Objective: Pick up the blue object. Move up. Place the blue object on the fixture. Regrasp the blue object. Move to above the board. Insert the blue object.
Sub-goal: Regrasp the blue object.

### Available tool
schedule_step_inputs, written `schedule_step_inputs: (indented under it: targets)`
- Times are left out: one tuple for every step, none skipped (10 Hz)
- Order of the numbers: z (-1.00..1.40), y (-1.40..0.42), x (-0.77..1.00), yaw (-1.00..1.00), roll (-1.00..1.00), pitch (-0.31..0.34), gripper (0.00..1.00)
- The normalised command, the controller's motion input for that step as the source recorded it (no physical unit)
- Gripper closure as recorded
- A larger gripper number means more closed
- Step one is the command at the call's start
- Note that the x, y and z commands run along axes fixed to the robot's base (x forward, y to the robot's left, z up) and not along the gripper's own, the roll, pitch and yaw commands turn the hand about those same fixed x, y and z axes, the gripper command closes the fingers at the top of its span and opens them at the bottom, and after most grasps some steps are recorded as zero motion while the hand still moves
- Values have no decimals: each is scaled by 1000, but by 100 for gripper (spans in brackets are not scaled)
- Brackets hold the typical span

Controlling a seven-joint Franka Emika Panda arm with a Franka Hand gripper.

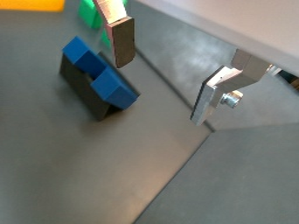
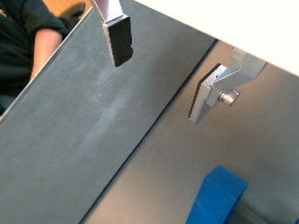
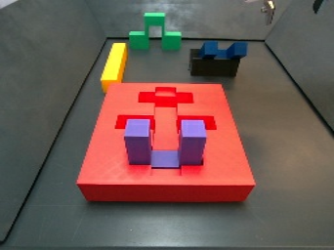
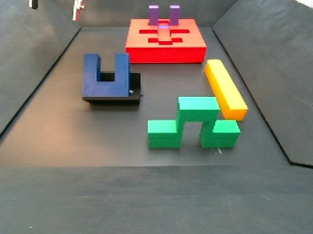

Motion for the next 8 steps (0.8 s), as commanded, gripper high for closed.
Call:
schedule_step_inputs:
  targets:
    - [23,0,460,431,1000,211,0]
    - [0,0,334,763,486,231,0]
    - [-43,0,291,780,374,223,0]
    - [-34,0,291,783,380,217,0]
    - [-26,0,294,777,389,214,0]
    - [-14,-14,394,486,669,351,0]
    - [-66,-117,471,251,863,411,0]
    - [-109,-146,491,166,920,469,0]
